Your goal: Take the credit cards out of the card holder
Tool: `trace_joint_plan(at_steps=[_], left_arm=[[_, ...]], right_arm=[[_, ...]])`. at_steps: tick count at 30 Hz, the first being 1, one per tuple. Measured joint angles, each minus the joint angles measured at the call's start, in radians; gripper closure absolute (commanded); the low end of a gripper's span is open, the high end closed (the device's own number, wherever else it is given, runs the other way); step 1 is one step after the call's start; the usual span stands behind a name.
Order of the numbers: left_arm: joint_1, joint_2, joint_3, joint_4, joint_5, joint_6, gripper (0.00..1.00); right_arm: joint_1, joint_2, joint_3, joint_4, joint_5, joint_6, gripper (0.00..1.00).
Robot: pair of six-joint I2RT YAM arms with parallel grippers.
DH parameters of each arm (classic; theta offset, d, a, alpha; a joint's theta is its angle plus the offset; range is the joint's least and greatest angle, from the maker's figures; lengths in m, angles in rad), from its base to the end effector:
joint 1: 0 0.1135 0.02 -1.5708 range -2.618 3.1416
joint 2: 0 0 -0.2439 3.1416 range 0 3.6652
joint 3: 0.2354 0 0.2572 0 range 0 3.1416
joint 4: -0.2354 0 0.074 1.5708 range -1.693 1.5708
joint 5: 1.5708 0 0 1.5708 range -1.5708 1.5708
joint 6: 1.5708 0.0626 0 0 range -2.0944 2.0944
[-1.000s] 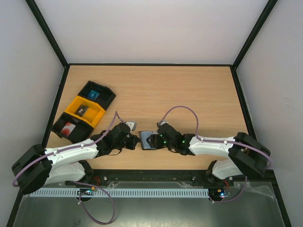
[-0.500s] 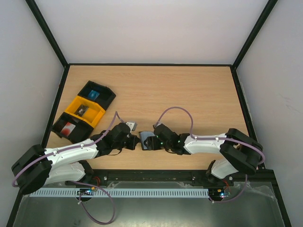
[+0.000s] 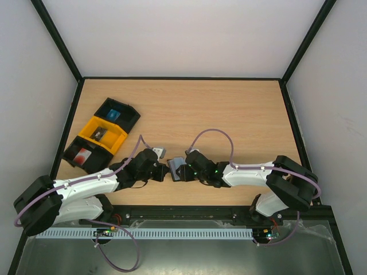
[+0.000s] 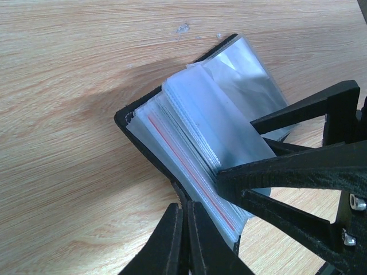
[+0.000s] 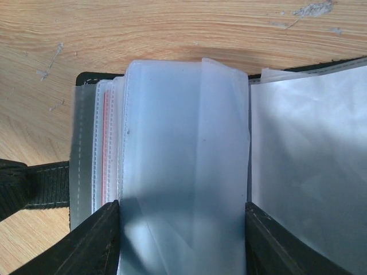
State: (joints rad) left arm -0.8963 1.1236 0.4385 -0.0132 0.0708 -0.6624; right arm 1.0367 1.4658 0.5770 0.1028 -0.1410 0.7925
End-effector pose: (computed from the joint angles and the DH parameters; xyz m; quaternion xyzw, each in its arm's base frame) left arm 0.1531 -0.1985 0.1339 0.1205 0.8978 -0.3196 0.2779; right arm 0.1425 0.2582 0.1035 -0.1390 0.9116 0.3419 0.1812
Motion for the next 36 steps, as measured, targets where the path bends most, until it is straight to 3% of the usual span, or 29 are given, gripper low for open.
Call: trace_joint_plan(at_steps=[7, 14, 23, 32, 36], left_arm=[[0.0, 0.0, 0.0, 0.001, 0.0, 0.0, 0.97], [0.0, 0.0, 0.0, 0.006, 0.0, 0.0, 0.97], [0.0, 0.0, 0.0, 0.007, 0.0, 0.0, 0.97], [0.0, 0.0, 0.0, 0.007, 0.0, 0.0, 0.97], [0.0, 0.0, 0.0, 0.007, 0.0, 0.0, 0.97]], right_arm=[[0.0, -0.015, 0.0, -0.021, 0.029, 0.0, 0.39], [0.0, -0.051, 0.0, -0.06, 0.061, 0.0, 0.44], [0.0, -0.066, 0.0, -0.084, 0.091, -0.003, 0.56], [0.0, -0.093, 0.0, -0.114, 0.125, -0.006, 0.84], [0.0, -0.093, 0.0, -0.118, 0.135, -0.007, 0.89]])
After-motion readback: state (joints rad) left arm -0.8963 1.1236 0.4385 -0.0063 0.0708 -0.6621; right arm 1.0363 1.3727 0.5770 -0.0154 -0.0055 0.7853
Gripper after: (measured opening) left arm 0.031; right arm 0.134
